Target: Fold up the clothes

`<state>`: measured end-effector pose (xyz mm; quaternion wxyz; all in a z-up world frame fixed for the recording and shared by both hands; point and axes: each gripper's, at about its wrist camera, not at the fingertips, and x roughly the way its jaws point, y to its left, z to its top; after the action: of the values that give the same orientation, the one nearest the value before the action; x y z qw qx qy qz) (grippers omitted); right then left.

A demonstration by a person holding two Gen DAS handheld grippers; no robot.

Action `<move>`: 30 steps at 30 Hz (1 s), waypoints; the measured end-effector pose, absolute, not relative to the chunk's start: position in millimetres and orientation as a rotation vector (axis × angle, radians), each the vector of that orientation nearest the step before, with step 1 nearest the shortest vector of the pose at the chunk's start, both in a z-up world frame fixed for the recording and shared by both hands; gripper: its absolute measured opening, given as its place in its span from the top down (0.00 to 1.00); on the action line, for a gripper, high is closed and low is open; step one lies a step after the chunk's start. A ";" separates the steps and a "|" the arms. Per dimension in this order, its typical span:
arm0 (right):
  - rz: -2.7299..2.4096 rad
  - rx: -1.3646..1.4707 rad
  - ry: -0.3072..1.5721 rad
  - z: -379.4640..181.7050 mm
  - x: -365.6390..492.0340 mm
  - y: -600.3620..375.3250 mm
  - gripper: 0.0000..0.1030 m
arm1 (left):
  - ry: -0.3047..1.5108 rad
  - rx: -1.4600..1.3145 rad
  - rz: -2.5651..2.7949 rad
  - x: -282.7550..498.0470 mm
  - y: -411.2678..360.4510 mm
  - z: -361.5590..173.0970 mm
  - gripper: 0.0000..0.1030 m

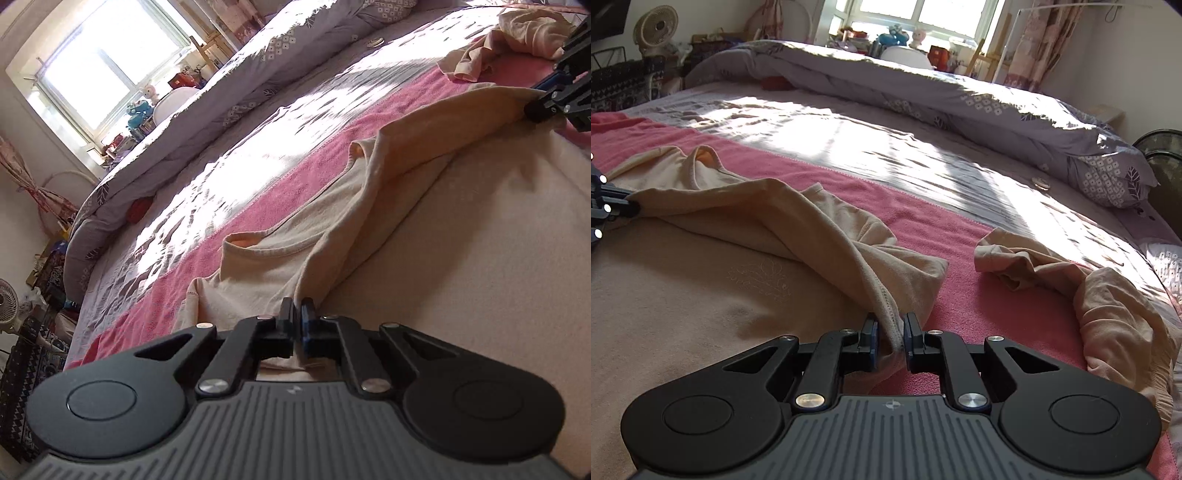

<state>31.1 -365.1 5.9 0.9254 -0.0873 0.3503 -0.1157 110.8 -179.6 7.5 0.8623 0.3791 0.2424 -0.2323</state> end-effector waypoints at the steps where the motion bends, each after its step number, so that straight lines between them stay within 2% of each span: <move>1: -0.236 -0.184 0.718 6.2 30.0 -365.2 0.86 | 0.504 0.770 -0.471 115.1 -175.6 14.1 0.95; 8: -0.200 -0.233 0.722 9.5 15.1 -363.8 0.88 | 0.413 0.612 -0.408 125.5 -141.0 74.7 0.96; 10: -0.174 -0.261 0.732 8.9 8.6 -361.9 0.88 | 0.425 0.631 -0.428 119.7 -129.2 77.6 0.95; 15: -0.139 -0.327 0.754 4.0 2.1 -351.7 0.88 | 0.513 0.805 -0.454 103.2 -121.9 36.4 0.94; 21: -0.128 -0.406 0.768 2.7 -3.2 -340.7 0.87 | 0.540 0.836 -0.446 86.3 -122.9 7.4 0.93; 23: -0.102 -0.430 0.756 5.0 -5.8 -335.2 0.79 | 0.531 0.846 -0.442 83.6 -124.4 5.9 0.94; 25: -0.077 -0.456 0.735 7.9 -7.1 -327.5 0.62 | 0.532 0.845 -0.441 83.3 -125.1 6.1 0.94; 30: -0.084 -0.532 0.707 4.9 3.0 -313.4 0.49 | 0.532 0.835 -0.441 81.5 -123.1 7.4 0.93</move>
<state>3.0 -313.4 4.9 0.9029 -0.2573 0.3419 -0.0406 81.5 -123.1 7.4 0.8568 0.3973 0.2531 -0.2096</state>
